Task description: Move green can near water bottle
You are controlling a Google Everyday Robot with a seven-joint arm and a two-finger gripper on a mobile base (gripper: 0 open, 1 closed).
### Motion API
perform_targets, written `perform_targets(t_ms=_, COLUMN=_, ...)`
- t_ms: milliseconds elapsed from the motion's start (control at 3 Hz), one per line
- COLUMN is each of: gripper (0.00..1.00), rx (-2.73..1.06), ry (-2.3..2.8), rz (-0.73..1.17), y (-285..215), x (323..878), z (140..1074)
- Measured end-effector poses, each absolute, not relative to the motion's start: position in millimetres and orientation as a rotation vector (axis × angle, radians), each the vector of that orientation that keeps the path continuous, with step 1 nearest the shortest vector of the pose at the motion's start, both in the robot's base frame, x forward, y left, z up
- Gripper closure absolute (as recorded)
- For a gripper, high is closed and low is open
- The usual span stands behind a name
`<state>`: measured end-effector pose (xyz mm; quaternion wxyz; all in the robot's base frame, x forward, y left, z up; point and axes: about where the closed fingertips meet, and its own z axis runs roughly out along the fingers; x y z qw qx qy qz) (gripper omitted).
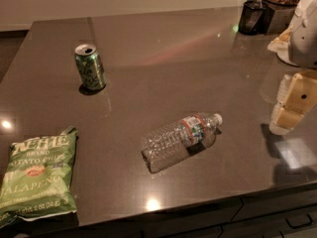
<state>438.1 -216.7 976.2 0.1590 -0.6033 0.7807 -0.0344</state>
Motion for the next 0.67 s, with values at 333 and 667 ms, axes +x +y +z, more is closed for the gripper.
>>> perform_targets(t_ms=333, gripper=0.00, rx=-1.724, ry=2.230, rz=-0.100, y=-216.3, x=438.3, z=976.7)
perform_targets(t_ms=667, gripper=0.00, rx=-1.724, ry=2.179, rz=-0.083, y=-197.3, x=452.0, z=981.0)
